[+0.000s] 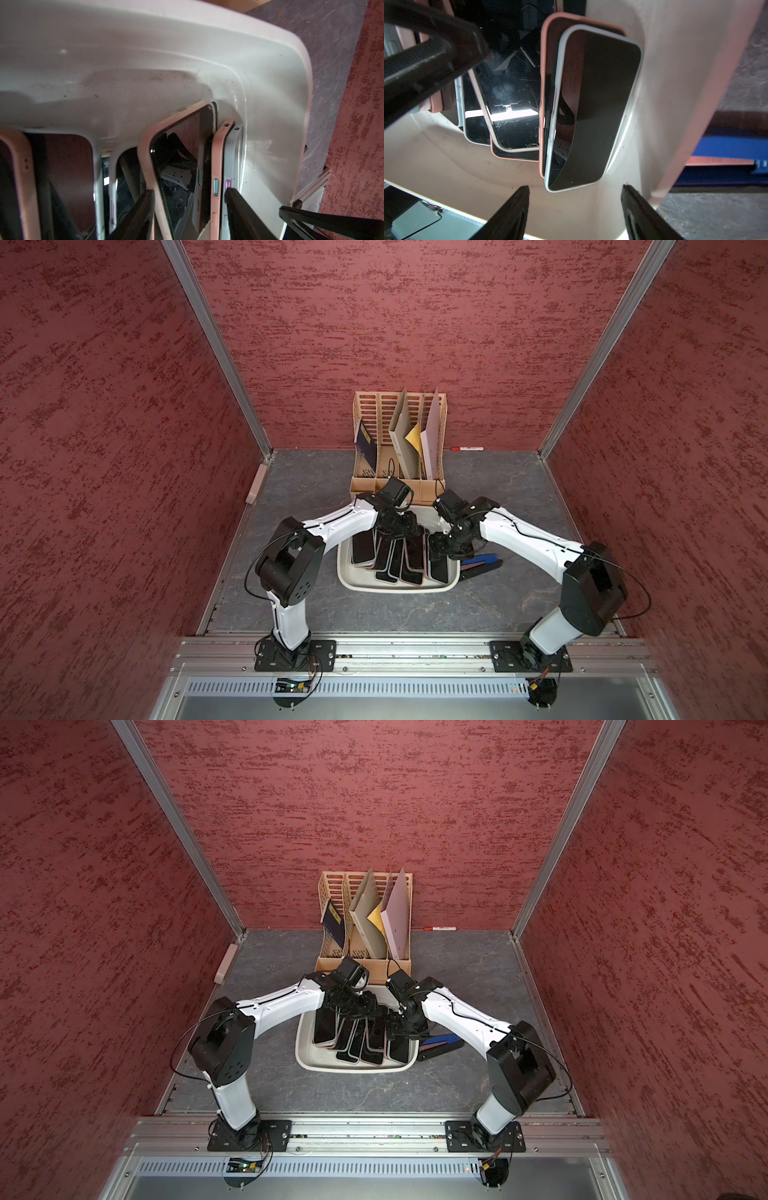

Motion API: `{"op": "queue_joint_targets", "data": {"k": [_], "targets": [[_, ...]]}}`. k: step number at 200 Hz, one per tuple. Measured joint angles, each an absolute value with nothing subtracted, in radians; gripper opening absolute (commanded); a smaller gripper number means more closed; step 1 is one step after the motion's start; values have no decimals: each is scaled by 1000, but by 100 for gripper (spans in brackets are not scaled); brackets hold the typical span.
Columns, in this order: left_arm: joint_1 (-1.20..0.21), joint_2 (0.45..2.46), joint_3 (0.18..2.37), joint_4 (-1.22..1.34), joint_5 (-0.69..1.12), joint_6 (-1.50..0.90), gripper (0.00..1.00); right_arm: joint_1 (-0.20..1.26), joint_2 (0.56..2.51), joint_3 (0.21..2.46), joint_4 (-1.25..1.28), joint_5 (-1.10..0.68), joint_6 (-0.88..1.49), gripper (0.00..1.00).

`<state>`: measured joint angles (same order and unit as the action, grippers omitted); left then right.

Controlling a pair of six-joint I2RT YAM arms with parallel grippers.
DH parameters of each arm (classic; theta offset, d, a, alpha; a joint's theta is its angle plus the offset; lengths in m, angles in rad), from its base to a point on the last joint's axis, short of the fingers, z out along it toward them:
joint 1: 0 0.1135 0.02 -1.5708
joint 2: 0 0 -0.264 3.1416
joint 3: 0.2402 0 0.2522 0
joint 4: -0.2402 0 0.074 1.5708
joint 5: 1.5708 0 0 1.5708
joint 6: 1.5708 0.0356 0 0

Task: Take the phone out of the storage box
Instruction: Pick up the phone from the storage box.

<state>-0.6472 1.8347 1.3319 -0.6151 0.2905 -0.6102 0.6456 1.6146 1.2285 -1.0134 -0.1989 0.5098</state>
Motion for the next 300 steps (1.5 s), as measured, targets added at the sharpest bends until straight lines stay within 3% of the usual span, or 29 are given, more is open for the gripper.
{"op": "queue_joint_targets", "data": {"k": [60,126,206,300], "targets": [[-647,1839,1335,-625,276,-604,57,646,1615,1209,-1013,-199,508,74],[-644,1932,1373,-621,287,-592,47,646,1615,1209,-1014,-199,507,74],[-643,1932,1402,-566,353,-593,12,646,1616,1209,-1014,-198,507,73],[-651,2019,1459,-552,390,-596,20,646,1620,1209,-1015,-195,503,73]]}}
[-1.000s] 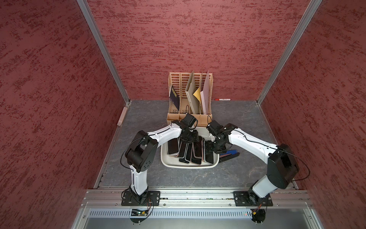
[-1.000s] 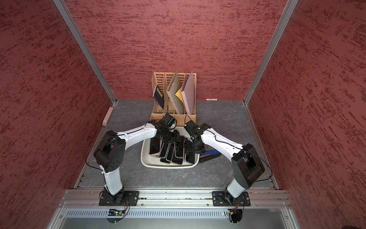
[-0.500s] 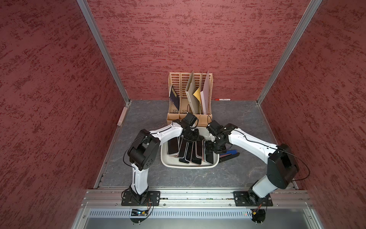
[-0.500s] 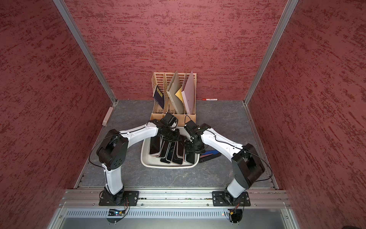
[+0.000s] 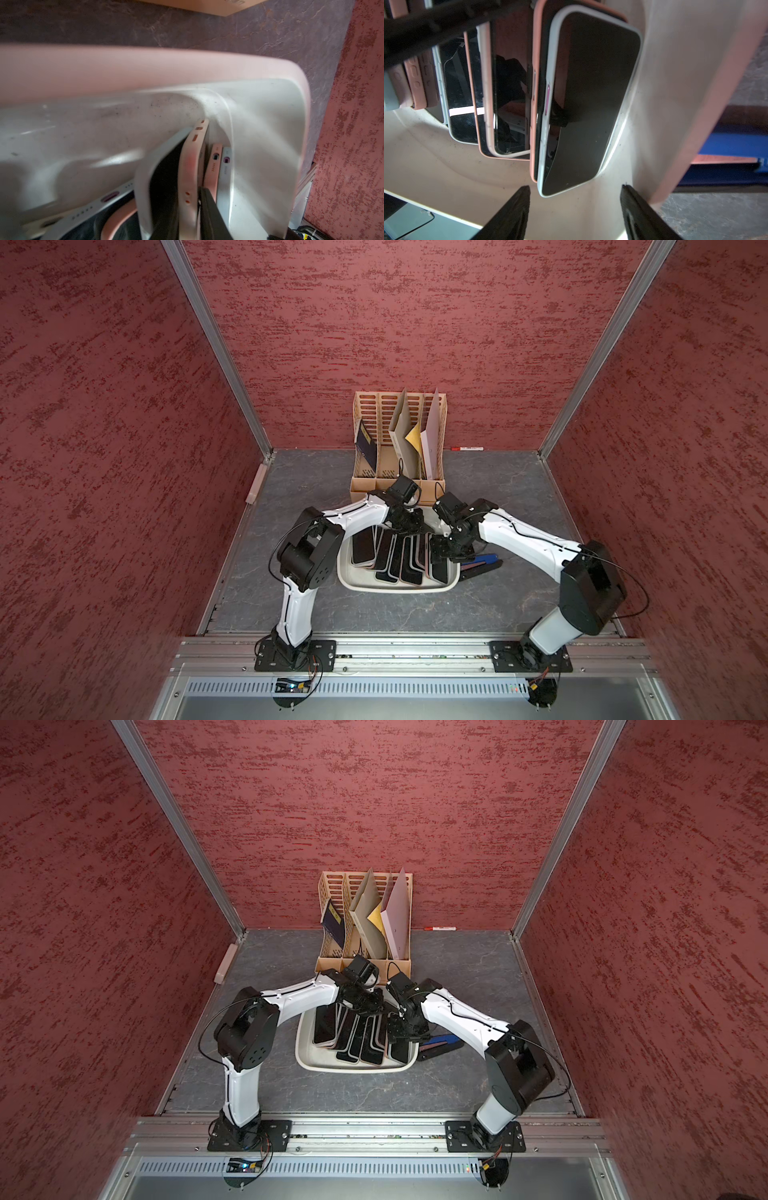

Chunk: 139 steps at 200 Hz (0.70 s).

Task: Take the phone out of the storage box
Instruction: Pick up the phone from the storage box.

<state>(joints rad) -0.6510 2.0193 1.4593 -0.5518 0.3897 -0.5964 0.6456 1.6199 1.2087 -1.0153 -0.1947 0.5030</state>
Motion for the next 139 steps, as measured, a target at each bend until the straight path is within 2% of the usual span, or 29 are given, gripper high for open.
{"op": "queue_joint_targets", "data": {"k": [8,33,79,139], "targets": [[-651,2028,1468,-555,392,-596,18,646,1620,1209,-1016,-193,501,74],[-655,2033,1496,-564,407,-591,0,646,1616,1209,-1018,-186,498,74],[-657,2031,1497,-572,397,-593,0,646,1585,1207,-1023,-170,496,75],[-619,1893,1469,-674,364,-578,0,642,1497,1201,-991,-167,489,85]]}}
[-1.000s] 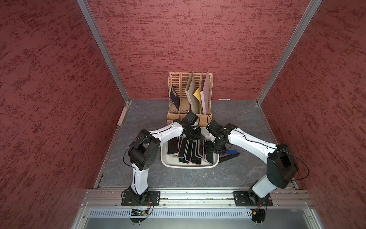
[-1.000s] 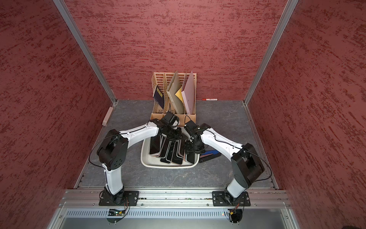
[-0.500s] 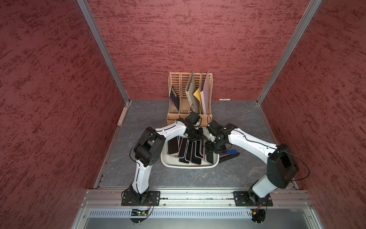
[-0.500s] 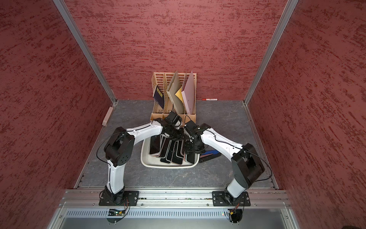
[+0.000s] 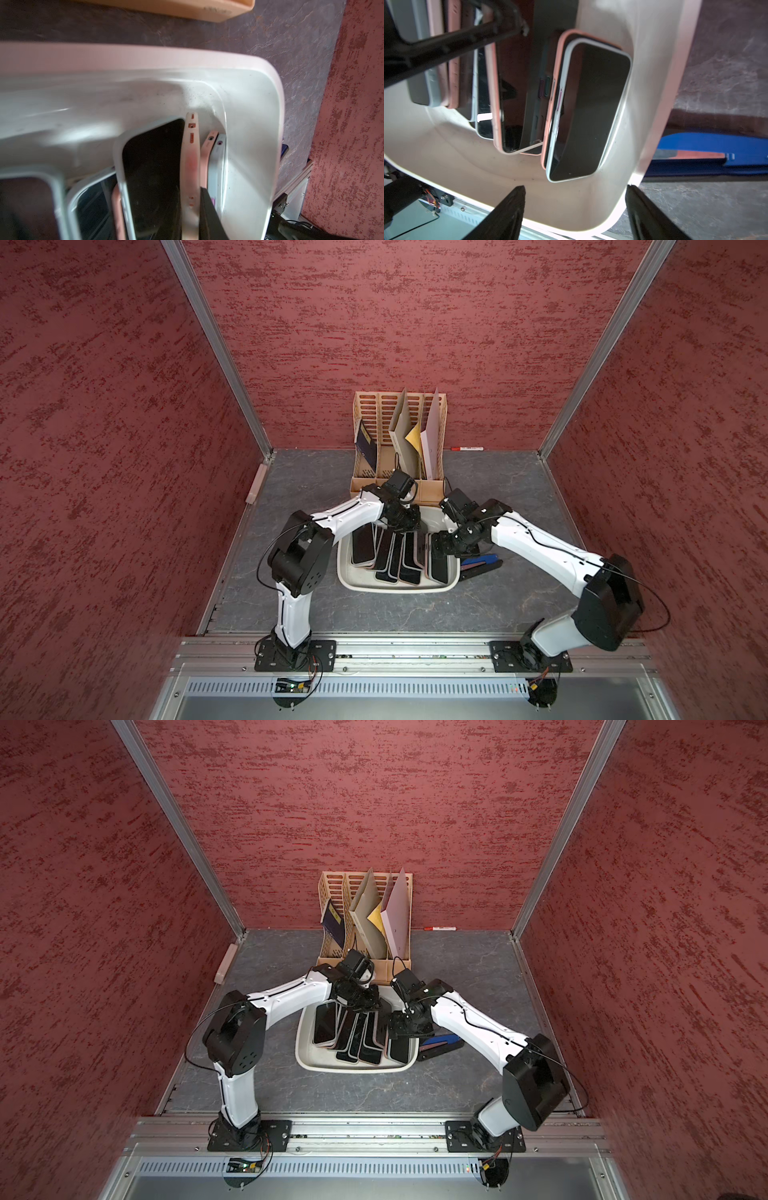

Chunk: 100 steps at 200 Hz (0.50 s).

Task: Take the phone out of the storage box
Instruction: Pick up the phone from the storage box.

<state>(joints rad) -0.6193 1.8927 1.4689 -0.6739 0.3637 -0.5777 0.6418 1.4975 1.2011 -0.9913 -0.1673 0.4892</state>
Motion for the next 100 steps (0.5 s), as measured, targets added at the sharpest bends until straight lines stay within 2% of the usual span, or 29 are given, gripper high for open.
{"op": "queue_joint_targets", "data": {"k": [38,100], "targets": [[-564,1713,1433,-725,334,-562,0,615,1438,1177,-925,-210,489,98],[-505,1468,1235,-699,402,-590,0,537,1393,1172,-822,-344,488,98]]}}
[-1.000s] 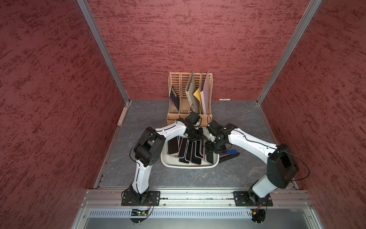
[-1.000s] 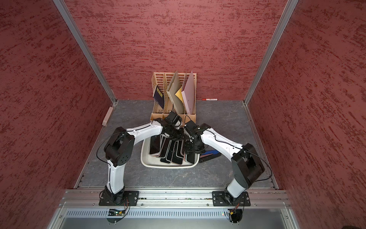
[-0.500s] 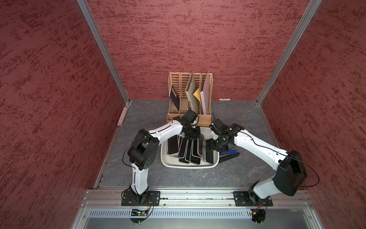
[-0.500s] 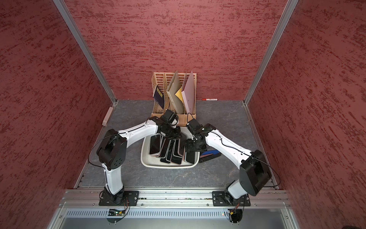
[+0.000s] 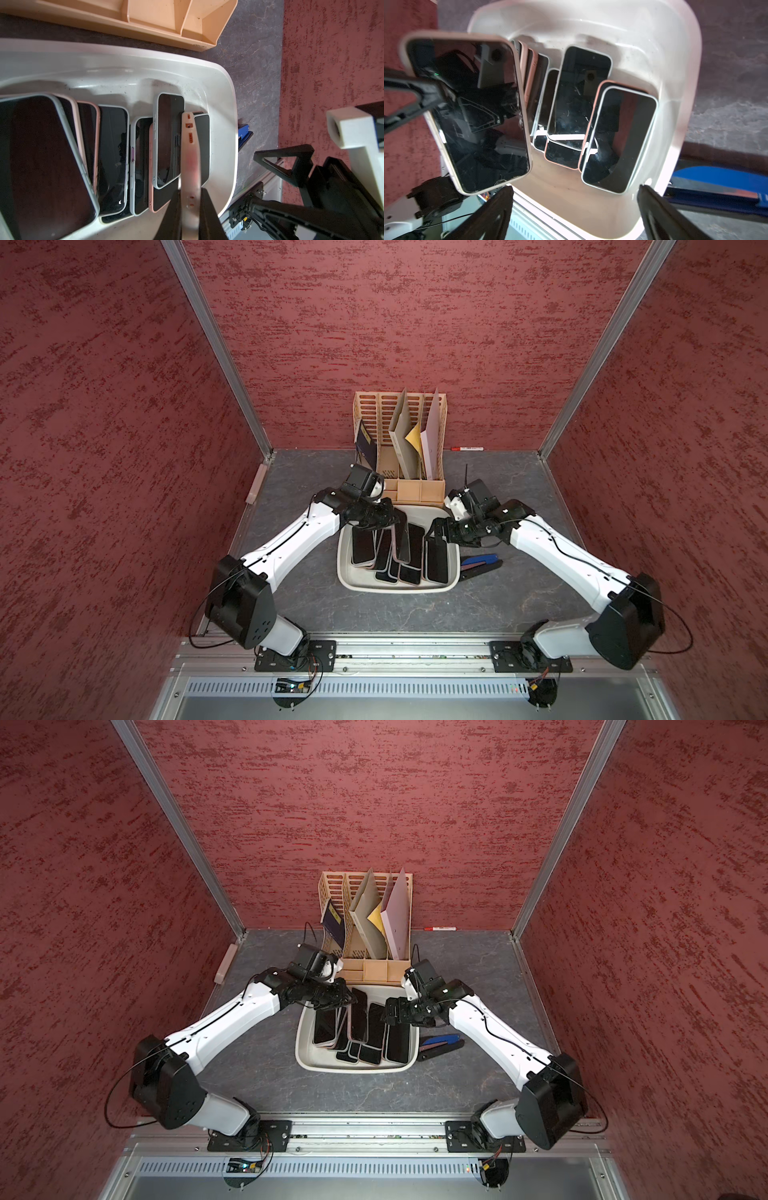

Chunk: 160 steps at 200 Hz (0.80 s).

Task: Take the phone out of the storage box
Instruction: Pick up the phone from the storage box, then place the phone at the center of the board.

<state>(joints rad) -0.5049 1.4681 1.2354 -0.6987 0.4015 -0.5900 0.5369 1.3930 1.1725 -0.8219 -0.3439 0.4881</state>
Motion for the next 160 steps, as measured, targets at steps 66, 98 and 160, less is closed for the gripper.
{"op": "queue_joint_targets", "data": {"k": [66,98,160], "targets": [[-294,1188,1137,-768,475,-548,0,473,1343,1123,-695,-518,499,98],[-184,1076,1111,-872,466,-496,0,469,1348,1116,-640,-594,510,98],[52,1032,1105,-1083,339,-355,0,469,1383,1116,-617,-632,520,98]]}}
